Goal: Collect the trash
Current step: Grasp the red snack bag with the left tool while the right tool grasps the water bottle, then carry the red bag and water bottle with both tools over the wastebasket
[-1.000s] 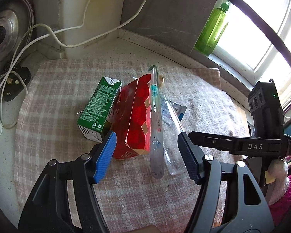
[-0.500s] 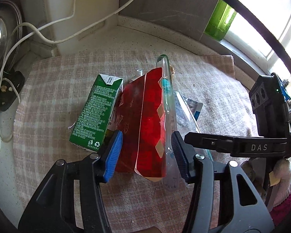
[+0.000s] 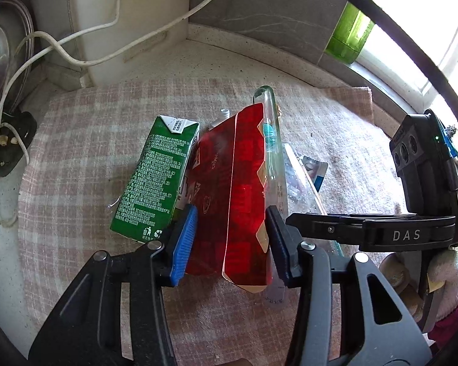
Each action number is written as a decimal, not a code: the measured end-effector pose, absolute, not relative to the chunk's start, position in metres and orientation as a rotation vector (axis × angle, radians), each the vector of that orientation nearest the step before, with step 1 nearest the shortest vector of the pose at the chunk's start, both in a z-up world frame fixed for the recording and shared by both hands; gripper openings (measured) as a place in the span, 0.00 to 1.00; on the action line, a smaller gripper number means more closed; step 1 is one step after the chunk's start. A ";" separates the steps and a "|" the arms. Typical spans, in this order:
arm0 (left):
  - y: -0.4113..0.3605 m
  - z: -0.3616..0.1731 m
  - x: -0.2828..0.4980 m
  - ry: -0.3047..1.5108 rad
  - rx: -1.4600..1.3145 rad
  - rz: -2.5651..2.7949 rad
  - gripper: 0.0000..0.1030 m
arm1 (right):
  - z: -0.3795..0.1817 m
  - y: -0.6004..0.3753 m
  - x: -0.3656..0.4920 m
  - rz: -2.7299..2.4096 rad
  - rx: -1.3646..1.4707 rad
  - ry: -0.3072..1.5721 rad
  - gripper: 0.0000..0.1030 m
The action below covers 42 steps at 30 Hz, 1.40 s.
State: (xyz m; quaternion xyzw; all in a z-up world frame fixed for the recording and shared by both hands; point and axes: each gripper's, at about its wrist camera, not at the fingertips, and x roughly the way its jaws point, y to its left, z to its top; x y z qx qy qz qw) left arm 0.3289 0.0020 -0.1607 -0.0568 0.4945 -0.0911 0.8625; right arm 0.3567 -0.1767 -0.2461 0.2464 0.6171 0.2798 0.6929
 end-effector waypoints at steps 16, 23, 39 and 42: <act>0.006 -0.152 0.307 0.997 -0.157 -0.207 0.37 | -0.216 -0.204 0.335 0.608 0.514 1.295 0.53; 0.012 -0.142 0.290 0.966 -0.171 -0.204 0.37 | -0.209 -0.228 0.321 0.570 0.522 1.267 0.53; 0.021 -0.127 0.227 0.915 -0.193 -0.191 0.36 | -0.185 -0.264 0.258 0.591 0.561 1.228 0.53; 0.024 -0.126 0.212 0.911 -0.205 -0.195 0.36 | -0.183 -0.262 0.243 0.606 0.569 1.234 0.53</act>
